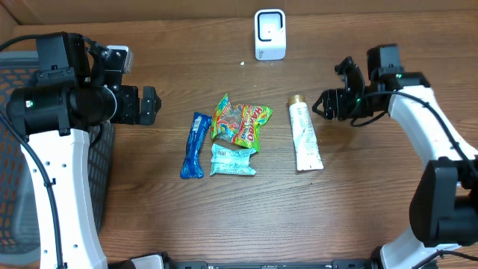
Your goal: Scan the item barcode
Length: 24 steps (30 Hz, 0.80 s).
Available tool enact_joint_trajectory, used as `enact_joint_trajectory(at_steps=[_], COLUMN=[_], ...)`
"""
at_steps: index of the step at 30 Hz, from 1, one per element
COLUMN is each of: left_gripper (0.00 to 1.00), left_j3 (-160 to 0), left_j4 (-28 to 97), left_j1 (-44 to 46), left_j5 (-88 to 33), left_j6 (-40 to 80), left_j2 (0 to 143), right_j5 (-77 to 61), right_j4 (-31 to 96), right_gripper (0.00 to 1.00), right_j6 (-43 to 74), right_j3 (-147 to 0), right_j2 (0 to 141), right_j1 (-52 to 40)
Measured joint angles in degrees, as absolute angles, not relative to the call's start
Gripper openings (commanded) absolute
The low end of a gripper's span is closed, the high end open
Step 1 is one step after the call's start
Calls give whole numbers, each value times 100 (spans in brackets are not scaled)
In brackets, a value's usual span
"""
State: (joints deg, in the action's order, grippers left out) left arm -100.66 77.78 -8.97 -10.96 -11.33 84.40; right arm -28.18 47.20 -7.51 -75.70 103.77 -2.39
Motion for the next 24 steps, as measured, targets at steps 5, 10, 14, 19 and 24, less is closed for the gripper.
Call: enact_joint_trajectory(at_steps=[5,10,14,19,24], left_gripper=[100,99,100,100,100], left_j3=[-10066,-10066,-10066,-10066,-10066], left_j4=[7778,7778,7778,7778,7778], left_j1=[-897,-897,-897,-897,-897], left_j5=[-1096,-1096,-1096,-1096,-1096], left_j6=[-1135,-1133,-1133,-1133,-1133], left_j2=[8440,8440,8440,8440,8440], right_j5=[-2834,-2985,-3133,-3168,-3153], right_j4=[4268,3927,3872,3811,3647], right_gripper=[66,66,66,60,55], right_j6=[-827,-880,-902,-980,-1039], right_j3=[-7126,-7078,-7078,-7078,-7083], right_j2=[10615,10857,10958,11240,11500], right_j1=[-239,-239,-285,-497,-685])
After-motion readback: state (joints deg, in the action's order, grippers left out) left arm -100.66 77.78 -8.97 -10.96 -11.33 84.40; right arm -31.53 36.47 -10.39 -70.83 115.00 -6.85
